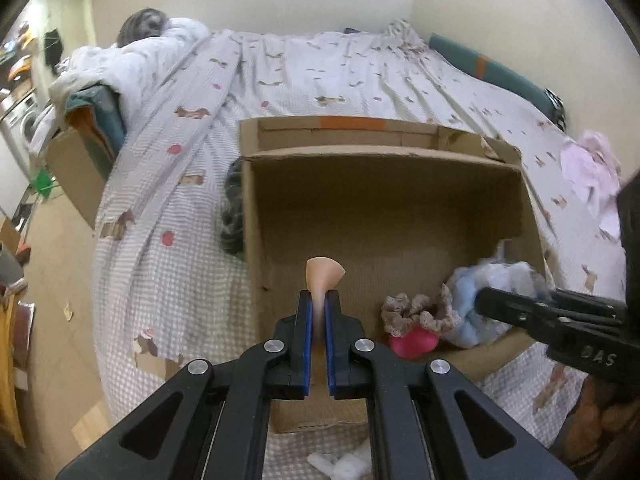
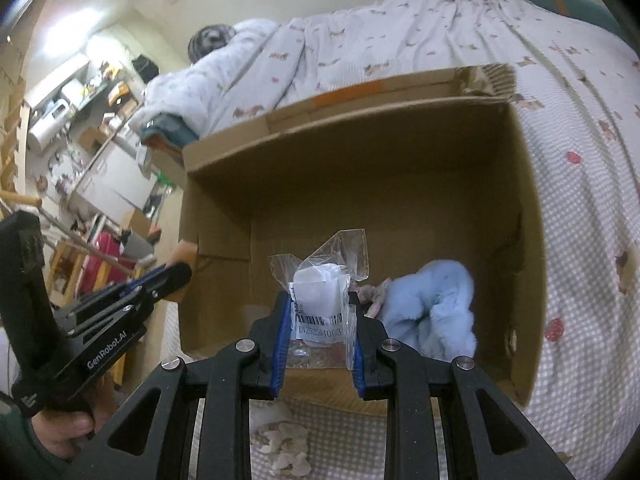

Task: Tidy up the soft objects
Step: 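Carry the tube and packet over the box with both tools, then open the left tool to drop the tube while the right releases the packet into the box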

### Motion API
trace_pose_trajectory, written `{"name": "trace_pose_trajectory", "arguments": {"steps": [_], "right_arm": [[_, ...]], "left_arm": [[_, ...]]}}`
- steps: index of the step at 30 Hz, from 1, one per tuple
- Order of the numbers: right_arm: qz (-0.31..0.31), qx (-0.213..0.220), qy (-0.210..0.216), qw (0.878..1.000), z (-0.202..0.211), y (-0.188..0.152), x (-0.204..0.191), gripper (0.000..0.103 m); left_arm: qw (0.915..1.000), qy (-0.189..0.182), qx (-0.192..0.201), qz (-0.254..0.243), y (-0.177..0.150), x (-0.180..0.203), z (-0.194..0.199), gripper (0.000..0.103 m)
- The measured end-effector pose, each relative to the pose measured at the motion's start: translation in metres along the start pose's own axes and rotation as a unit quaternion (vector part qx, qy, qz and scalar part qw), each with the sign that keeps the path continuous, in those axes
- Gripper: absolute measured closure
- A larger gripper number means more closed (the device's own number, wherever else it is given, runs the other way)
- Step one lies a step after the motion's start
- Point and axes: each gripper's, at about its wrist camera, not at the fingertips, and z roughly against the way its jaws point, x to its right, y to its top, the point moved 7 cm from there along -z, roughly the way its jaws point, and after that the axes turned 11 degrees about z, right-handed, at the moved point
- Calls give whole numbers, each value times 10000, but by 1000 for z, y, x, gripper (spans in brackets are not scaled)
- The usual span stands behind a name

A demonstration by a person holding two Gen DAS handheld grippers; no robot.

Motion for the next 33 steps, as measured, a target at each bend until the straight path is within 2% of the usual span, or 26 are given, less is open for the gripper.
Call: {"name": "trace_pose_trajectory", "arguments": {"steps": [3, 8, 16, 21, 23, 26, 31, 33], "right_arm": [[-21, -98, 72, 9999, -8, -2, 0, 75], [-30, -221, 128, 9997, -17, -6, -2, 75], [-88, -337, 143, 9993, -23, -10, -2, 75], [-54, -373, 65, 9993, -26, -6, -4, 75], [-6, -374, -93, 9993, -27, -5, -4, 75], [-19, -360, -115, 9993, -28, -5, -4, 75], [-71, -376, -105, 9992, -29, -7, -1, 75], [-67, -380, -117, 9992, -30, -7, -1, 75]], "left_arm": [[9998, -129, -115, -22, -5, 9, -1, 97], [9998, -87, -125, -126, -8, 16, -3, 97], [9986, -176, -436, 254, -11, 6, -13, 97], [9988, -134, -437, 174, -12, 8, -13, 97], [9982, -192, -512, 249, -13, 7, -14, 96], [9979, -216, -531, 304, -12, 6, -14, 95], [9974, -233, -593, 328, -13, 6, -14, 80], [9964, -302, -697, 374, -14, 6, -16, 69]]}}
